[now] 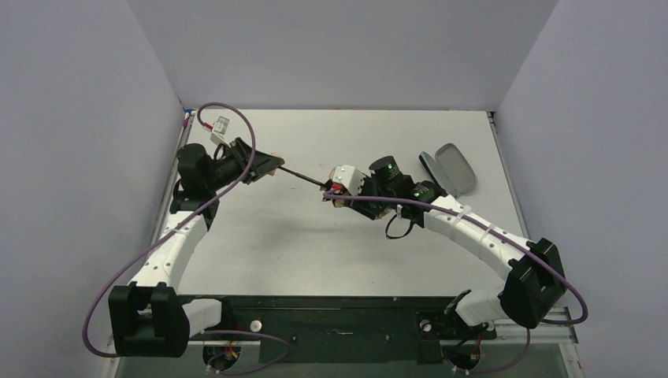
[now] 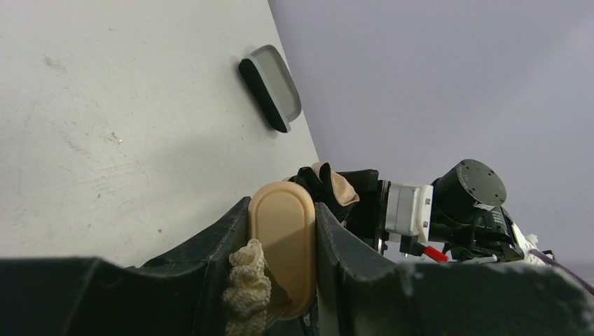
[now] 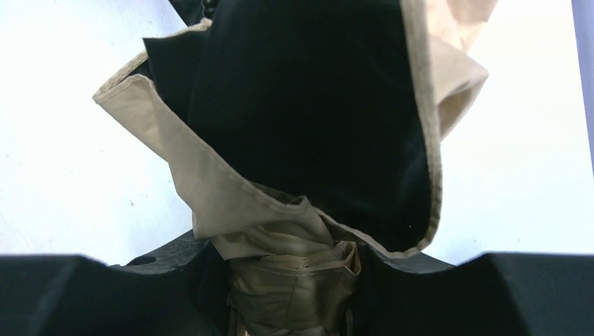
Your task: Open the umbrella
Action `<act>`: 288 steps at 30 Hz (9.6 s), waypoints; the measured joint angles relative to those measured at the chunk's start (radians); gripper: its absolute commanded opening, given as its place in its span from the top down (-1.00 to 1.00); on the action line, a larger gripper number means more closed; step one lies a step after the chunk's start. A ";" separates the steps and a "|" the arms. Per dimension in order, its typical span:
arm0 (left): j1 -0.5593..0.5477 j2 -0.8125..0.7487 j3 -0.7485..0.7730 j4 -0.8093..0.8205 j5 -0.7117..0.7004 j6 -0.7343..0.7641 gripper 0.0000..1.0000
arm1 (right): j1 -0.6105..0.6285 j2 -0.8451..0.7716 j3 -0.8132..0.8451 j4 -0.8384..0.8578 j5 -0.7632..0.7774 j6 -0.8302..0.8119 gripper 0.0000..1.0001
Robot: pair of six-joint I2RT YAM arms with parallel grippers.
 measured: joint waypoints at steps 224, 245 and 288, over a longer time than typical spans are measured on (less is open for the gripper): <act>-0.284 0.100 0.163 0.590 0.222 0.115 1.00 | -0.142 -0.029 0.270 0.230 -0.745 0.707 1.00; -0.314 0.023 0.203 -0.156 -0.636 0.383 1.00 | 0.151 -0.120 0.326 -0.097 -0.042 0.318 1.00; -0.267 0.126 0.347 0.577 0.041 -0.096 1.00 | -0.251 -0.043 0.172 0.744 -0.769 1.250 -0.73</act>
